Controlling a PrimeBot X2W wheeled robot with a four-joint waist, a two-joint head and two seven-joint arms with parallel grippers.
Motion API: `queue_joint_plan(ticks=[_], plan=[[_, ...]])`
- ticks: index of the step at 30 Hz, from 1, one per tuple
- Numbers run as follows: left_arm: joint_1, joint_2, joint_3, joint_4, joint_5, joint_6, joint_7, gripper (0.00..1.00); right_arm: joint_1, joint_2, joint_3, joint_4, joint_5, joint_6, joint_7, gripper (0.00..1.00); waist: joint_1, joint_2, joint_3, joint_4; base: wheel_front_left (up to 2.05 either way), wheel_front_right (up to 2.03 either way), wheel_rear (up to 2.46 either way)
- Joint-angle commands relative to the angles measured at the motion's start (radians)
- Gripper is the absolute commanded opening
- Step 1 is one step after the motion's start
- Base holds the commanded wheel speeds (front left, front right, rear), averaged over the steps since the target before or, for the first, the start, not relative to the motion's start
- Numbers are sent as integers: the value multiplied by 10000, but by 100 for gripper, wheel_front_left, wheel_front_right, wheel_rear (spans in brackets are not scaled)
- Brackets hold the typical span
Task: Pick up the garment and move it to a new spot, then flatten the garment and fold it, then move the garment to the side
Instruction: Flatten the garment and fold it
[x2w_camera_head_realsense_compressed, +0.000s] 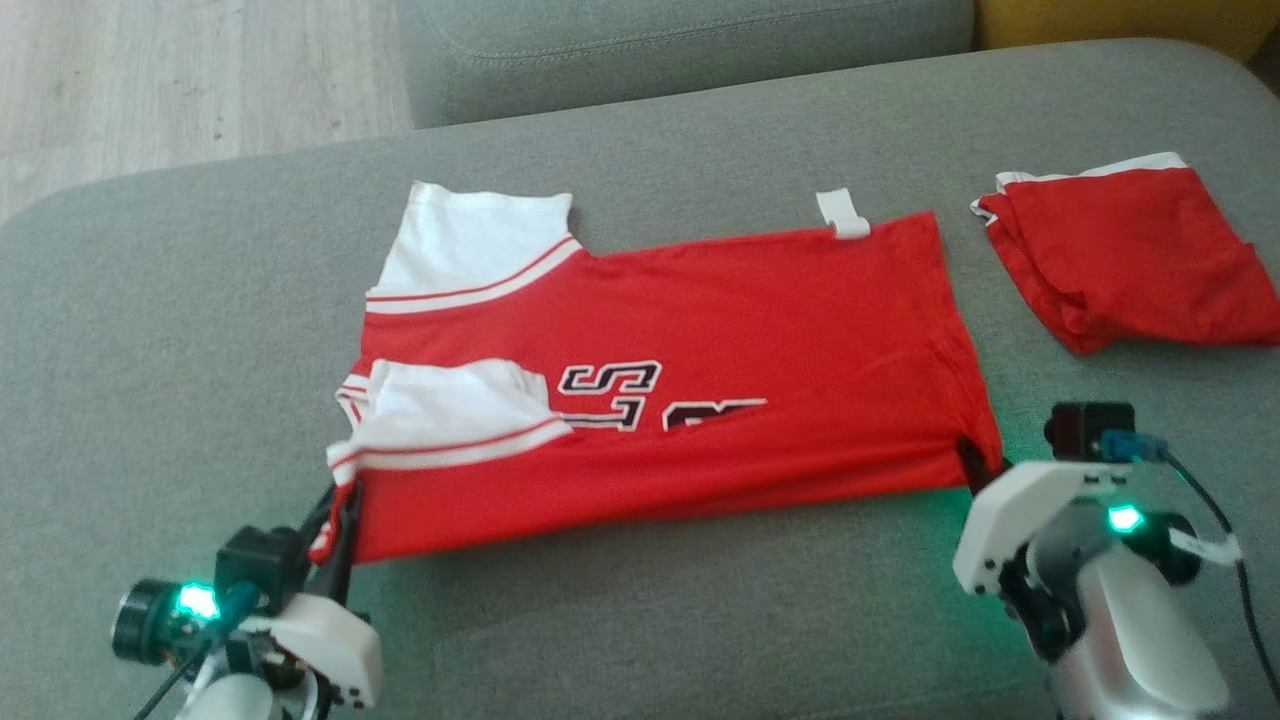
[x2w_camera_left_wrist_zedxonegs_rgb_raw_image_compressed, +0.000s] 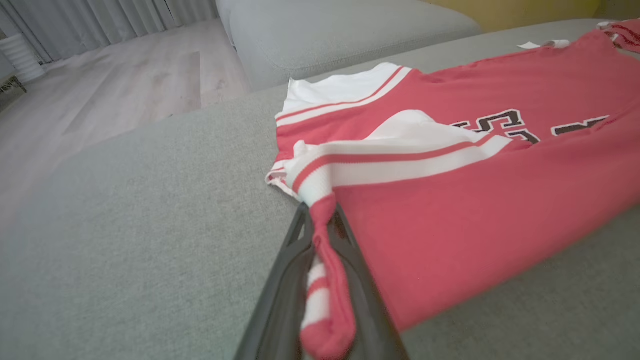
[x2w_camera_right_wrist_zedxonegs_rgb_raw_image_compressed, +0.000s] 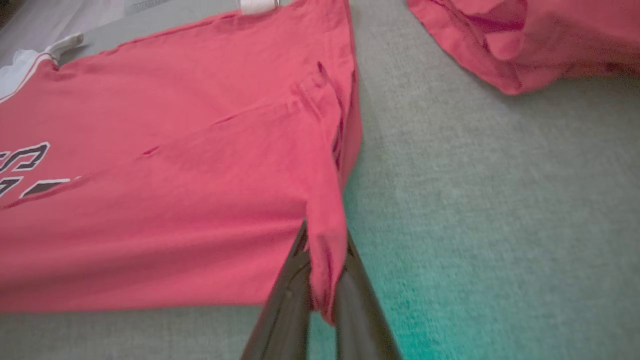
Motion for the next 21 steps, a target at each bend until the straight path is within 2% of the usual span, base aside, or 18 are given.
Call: queue_joint_plan(ticks=[1, 6, 7, 8, 9, 15, 21], plan=[[-168, 415, 429, -317, -83, -27, 106, 0, -3, -58, 120, -596, 67, -9, 105, 0, 1, 0, -16, 17, 0, 0, 0], [-37, 368, 293, -660, -162, -10, 478, 0, 674, -58, -29, -1826, 333, -9, 509, 0, 1, 0, -25, 83, 0, 0, 0], [-47, 342, 283, -701, -169, 22, 498, 10, 735, -58, -60, -2036, 369, -9, 447, 71, 1, 0, -15, 97, 0, 0, 0], [-64, 308, 267, -736, -171, 58, 512, 58, 785, -58, -99, -2217, 355, -9, 362, 100, 1, 0, -4, 113, 0, 0, 0], [-97, 268, 263, -786, -164, 110, 478, 100, 811, -58, -138, -2386, 384, -9, 232, 100, 1, 0, 9, 132, 0, 0, 0], [-374, -28, 543, -1261, -173, 651, -352, 100, 826, -58, 23, -3348, 687, -9, -1244, 100, 1, 0, 40, 227, 0, 0, 0], [-778, -586, 1222, -1947, -383, 1373, -1611, 100, 1019, -58, 501, -4117, 1605, -9, -3215, 100, 1, 0, 99, 272, 0, 0, 0]])
